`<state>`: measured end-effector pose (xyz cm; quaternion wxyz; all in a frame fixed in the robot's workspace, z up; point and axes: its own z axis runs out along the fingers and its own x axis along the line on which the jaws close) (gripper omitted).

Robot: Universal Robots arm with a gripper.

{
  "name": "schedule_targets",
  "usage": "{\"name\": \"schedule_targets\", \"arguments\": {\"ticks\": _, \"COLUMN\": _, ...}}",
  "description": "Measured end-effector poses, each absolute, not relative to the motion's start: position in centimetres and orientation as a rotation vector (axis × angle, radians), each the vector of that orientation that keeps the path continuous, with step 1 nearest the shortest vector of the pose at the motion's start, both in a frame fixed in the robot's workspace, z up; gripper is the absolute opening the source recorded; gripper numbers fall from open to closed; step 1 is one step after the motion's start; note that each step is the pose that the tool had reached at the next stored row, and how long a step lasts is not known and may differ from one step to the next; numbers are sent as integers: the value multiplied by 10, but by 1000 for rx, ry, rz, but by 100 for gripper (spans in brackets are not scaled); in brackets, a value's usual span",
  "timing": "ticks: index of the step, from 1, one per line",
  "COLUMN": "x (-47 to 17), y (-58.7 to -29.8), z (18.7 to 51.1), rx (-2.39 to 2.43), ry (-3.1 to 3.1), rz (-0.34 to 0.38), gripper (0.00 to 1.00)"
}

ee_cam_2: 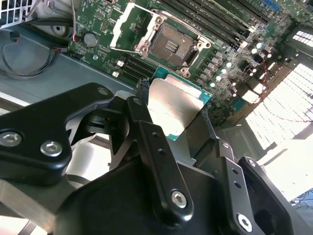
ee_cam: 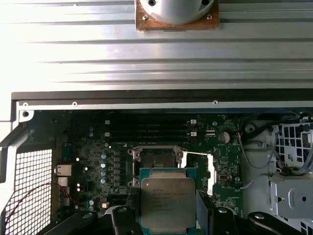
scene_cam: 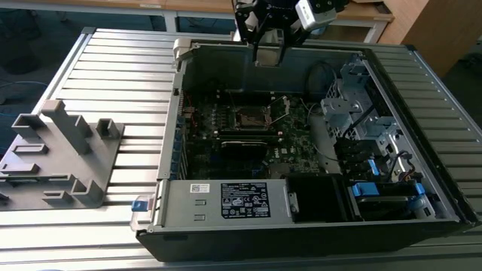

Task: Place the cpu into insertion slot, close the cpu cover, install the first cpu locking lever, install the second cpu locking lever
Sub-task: 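Place the cpu into insertion slot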

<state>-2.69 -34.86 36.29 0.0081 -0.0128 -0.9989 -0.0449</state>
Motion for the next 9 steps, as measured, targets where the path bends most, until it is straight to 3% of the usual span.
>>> {"name": "schedule_targets", "arguments": {"ticks": 9, "x": -28, "y": -349, "z": 349, "rx": -39, "ry": -3128, "rz": -140, "gripper": 54}}
